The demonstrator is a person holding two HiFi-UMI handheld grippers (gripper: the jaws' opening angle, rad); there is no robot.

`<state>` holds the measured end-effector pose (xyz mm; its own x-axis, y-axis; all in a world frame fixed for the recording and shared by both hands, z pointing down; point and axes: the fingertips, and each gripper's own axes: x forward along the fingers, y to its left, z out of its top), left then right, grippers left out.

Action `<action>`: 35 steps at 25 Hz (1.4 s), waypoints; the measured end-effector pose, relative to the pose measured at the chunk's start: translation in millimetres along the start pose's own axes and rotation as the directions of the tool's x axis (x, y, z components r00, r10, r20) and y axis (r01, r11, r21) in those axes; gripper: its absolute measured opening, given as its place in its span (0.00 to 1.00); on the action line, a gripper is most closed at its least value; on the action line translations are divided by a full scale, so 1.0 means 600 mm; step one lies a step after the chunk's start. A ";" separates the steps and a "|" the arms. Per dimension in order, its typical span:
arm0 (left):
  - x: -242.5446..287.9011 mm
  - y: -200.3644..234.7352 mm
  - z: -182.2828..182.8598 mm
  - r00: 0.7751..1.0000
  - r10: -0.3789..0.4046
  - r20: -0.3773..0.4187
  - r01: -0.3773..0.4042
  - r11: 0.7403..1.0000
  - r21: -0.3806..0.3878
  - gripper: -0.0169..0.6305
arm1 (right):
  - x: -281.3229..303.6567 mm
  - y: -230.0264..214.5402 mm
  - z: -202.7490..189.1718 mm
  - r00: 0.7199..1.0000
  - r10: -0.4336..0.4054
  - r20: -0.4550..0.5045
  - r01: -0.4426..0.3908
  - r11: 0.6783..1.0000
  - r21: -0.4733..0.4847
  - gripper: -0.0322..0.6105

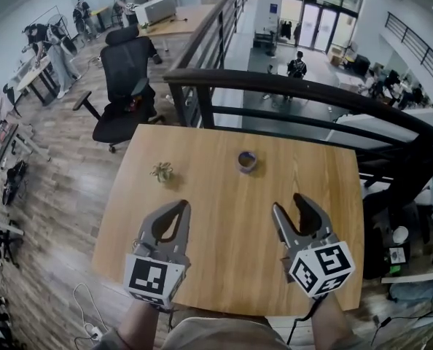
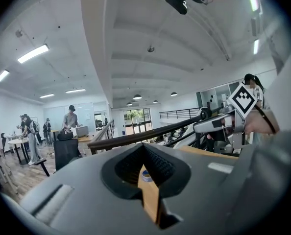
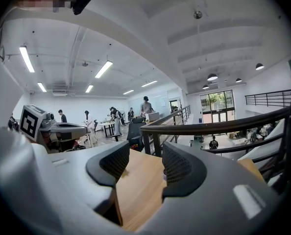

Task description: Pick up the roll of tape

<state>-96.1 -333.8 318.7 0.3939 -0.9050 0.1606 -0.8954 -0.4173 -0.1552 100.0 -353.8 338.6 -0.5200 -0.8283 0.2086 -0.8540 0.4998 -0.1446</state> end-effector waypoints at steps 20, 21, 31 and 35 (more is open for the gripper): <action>0.303 0.085 -0.084 0.994 -0.104 0.026 0.105 0.993 -0.060 0.03 | 0.333 -0.169 -0.072 0.987 -0.098 -0.130 0.108 0.992 0.072 0.35; 0.320 0.091 -0.098 0.994 -0.106 0.016 0.107 0.992 -0.069 0.03 | 0.352 -0.176 -0.086 0.984 -0.097 -0.148 0.110 0.991 0.078 0.35; 0.438 0.110 -0.241 0.985 -0.139 -0.100 0.132 0.989 -0.073 0.03 | 0.496 -0.246 -0.265 0.940 -0.106 -0.323 0.166 0.972 0.163 0.35; 0.468 0.107 -0.289 0.976 -0.160 -0.144 0.148 0.985 -0.093 0.03 | 0.527 -0.272 -0.329 0.914 -0.127 -0.385 0.210 0.960 0.183 0.35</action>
<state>-78.9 -600.6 522.9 0.4982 -0.8049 0.3223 -0.8427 -0.5370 -0.0384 71.8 -647.5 619.1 -0.3732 -0.7230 0.5813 -0.9266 0.2596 -0.2720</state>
